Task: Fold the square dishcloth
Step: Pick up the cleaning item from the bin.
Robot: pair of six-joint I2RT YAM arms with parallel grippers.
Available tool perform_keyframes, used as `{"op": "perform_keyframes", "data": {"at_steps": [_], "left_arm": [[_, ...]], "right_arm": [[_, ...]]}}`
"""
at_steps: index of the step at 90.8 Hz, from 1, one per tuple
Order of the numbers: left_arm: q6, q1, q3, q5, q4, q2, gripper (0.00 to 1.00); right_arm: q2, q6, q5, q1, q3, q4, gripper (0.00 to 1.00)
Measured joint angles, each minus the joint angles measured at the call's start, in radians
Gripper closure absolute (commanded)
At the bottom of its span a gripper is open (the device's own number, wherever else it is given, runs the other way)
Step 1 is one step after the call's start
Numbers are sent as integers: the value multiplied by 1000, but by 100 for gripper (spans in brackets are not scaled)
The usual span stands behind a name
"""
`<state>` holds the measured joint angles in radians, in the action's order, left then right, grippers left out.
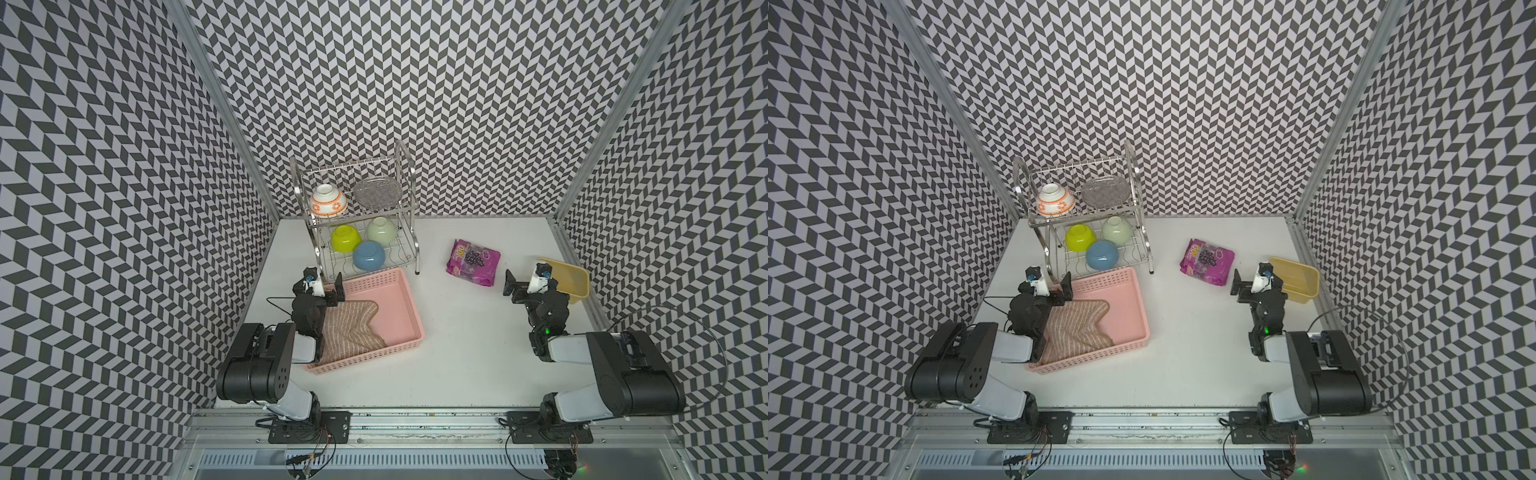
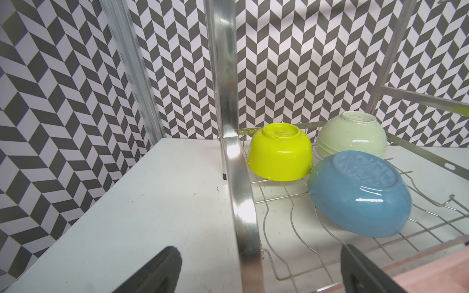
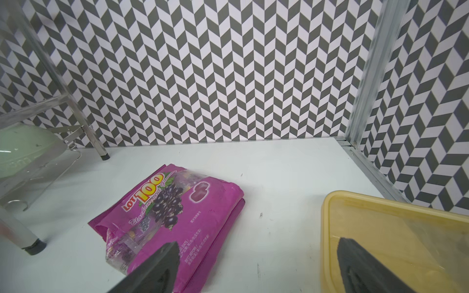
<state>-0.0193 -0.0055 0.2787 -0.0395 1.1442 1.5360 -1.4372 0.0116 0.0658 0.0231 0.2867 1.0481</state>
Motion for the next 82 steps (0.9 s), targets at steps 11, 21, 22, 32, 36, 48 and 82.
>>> {"op": "perform_keyframes", "data": {"at_steps": [11,21,22,32,36,48,82], "left_arm": [[-16,0,28,-32,-95,-72,0],[-52,0,45,-58,-183,-171,0],[-56,0,45,-61,-192,-184,0],[-112,-2,46,-101,-300,-302,0],[-137,-6,47,-121,-354,-351,0],[-242,-22,50,-187,-532,-492,0],[-504,-317,49,-308,-961,-787,0]], "right_arm": [[72,27,63,0,30,-70,0],[116,65,123,0,62,-143,0],[119,74,131,0,68,-154,0],[129,125,183,0,124,-260,0],[130,144,198,0,148,-301,0],[130,204,220,0,216,-420,0],[130,307,272,0,335,-661,0]]}}
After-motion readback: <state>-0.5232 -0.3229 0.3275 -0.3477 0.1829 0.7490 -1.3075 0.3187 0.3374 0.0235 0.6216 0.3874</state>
